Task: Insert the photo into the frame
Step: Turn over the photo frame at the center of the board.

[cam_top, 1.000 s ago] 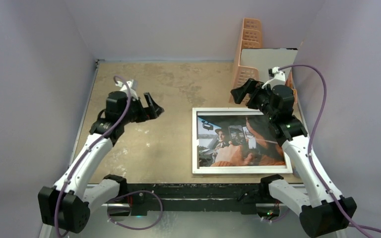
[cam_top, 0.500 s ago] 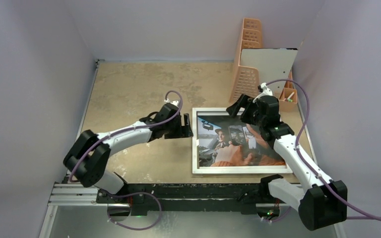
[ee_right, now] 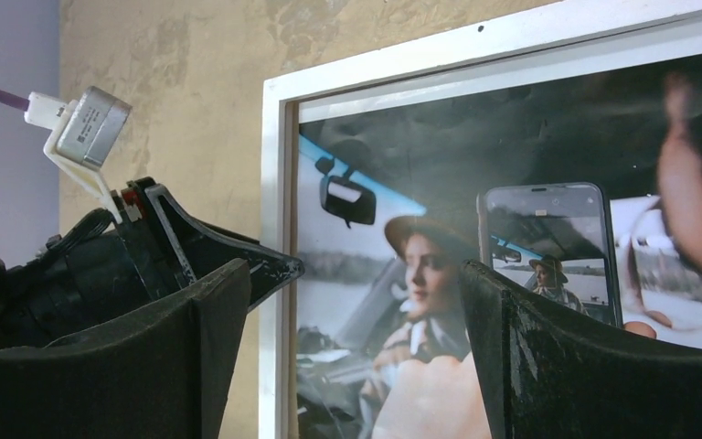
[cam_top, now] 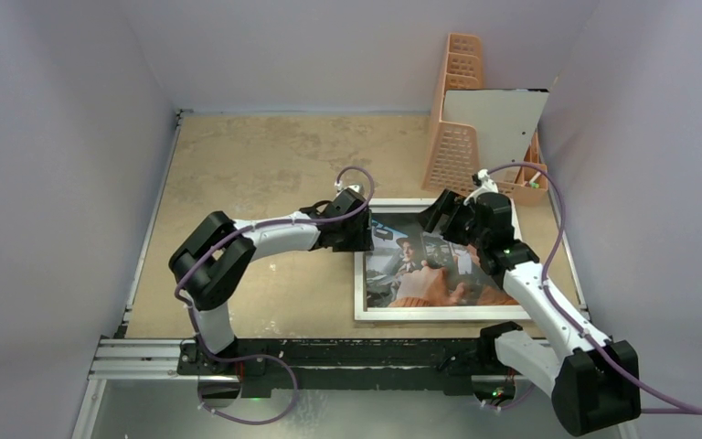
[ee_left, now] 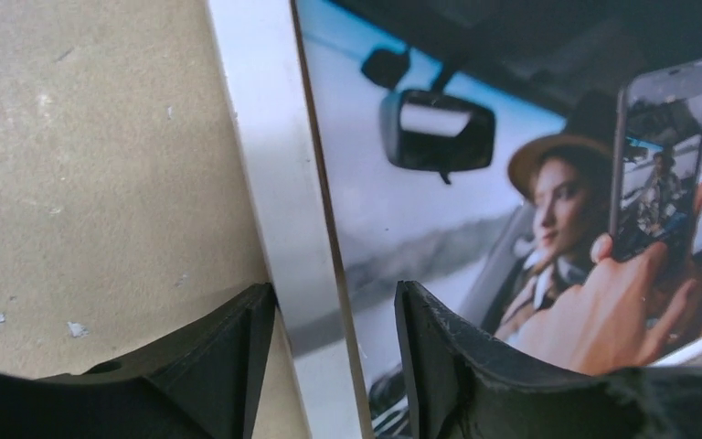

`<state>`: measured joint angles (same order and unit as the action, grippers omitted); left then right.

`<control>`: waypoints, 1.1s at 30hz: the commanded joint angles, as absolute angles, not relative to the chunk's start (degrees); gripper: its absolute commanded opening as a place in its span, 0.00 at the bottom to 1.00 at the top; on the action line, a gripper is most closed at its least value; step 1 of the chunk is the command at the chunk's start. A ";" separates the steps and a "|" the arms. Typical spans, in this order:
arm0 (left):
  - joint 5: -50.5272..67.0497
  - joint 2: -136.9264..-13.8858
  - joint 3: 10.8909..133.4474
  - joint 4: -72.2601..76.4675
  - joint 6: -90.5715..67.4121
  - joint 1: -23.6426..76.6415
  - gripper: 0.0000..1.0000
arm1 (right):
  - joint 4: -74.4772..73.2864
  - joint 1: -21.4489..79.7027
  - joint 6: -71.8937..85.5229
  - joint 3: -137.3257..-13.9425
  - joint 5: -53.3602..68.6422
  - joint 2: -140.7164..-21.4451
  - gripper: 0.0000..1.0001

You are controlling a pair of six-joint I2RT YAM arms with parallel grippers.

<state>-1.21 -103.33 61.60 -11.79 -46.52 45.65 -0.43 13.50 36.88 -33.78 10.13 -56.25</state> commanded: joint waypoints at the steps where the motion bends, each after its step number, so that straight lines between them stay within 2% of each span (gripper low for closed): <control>1: -5.56 -104.70 64.87 -15.05 -47.60 46.44 0.50 | 2.35 13.71 36.49 -32.88 11.92 -57.17 0.85; 7: -7.08 -104.41 64.60 -16.96 -47.92 46.55 0.44 | 2.88 13.75 36.13 -32.49 12.49 -58.34 0.84; 10: -7.82 -104.41 65.19 -18.19 -47.52 46.50 0.34 | 2.99 13.73 36.21 -32.50 12.27 -58.66 0.84; 15: -8.93 -103.03 66.92 -20.36 -46.49 46.52 0.25 | 3.03 13.71 36.24 -32.49 12.22 -59.44 0.84; 25: -5.79 -96.87 69.39 -21.06 -43.80 45.60 0.16 | 2.43 13.76 36.00 -33.16 10.85 -60.41 0.83; 33: -0.32 -91.11 64.90 -17.86 -42.21 40.26 0.07 | 0.93 13.73 34.47 -35.41 5.62 -62.31 0.83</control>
